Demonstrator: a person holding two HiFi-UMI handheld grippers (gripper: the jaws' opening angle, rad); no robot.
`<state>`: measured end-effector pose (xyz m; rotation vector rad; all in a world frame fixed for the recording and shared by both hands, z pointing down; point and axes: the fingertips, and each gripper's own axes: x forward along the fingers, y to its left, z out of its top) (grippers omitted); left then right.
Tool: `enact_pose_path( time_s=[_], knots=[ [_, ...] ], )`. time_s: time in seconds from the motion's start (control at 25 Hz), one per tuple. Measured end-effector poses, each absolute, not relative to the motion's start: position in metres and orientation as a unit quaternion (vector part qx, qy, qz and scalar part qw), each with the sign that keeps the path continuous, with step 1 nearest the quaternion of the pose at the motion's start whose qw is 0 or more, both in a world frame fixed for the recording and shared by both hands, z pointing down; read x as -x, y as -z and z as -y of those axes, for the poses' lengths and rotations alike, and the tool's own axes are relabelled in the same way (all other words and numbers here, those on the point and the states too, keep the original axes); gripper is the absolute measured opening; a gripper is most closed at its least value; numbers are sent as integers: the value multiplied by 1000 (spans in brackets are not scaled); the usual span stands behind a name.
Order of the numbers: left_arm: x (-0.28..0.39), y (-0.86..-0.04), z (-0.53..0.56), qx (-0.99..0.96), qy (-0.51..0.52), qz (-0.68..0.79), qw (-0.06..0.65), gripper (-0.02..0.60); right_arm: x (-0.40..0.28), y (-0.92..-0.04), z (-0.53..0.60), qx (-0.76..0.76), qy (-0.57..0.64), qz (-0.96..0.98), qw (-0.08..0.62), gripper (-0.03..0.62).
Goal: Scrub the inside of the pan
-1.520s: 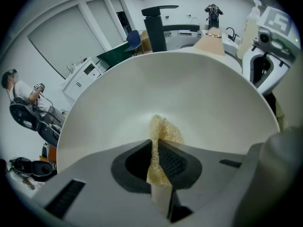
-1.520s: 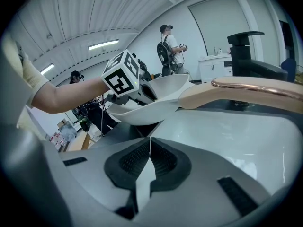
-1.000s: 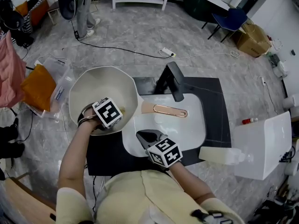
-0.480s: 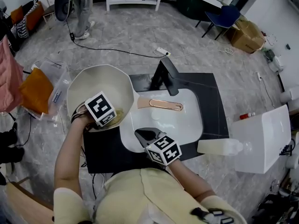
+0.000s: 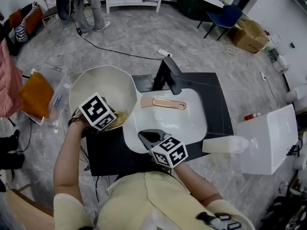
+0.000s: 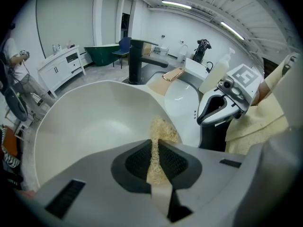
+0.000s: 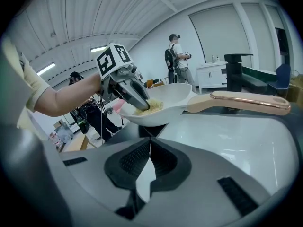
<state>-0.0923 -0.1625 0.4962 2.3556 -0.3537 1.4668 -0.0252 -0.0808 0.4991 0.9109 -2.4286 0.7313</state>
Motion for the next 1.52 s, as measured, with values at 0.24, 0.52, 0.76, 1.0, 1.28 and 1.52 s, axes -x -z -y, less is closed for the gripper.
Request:
enact_pose_path(
  time_s=[0.24, 0.52, 0.76, 1.0, 1.28, 1.52],
  knots=[
    [95, -468, 160, -855, -469, 142, 170, 40, 26, -496, 77, -331, -265, 879, 217, 17],
    [88, -434, 158, -885, -377, 216, 166, 40, 14, -481, 85, -349, -262, 879, 193, 16],
    [86, -415, 154, -894, -326, 264, 155, 40, 10, -470, 90, -355, -258, 881, 174, 17],
    [89, -405, 144, -900, -263, 301, 176, 40, 9, -456, 91, -358, -251, 886, 155, 17],
    [94, -397, 138, -897, -194, 357, 176, 40, 7, -441, 95, -371, -239, 888, 129, 15],
    [103, -401, 128, -885, -154, 392, 199, 40, 5, -430, 98, -384, -227, 889, 106, 15]
  ],
)
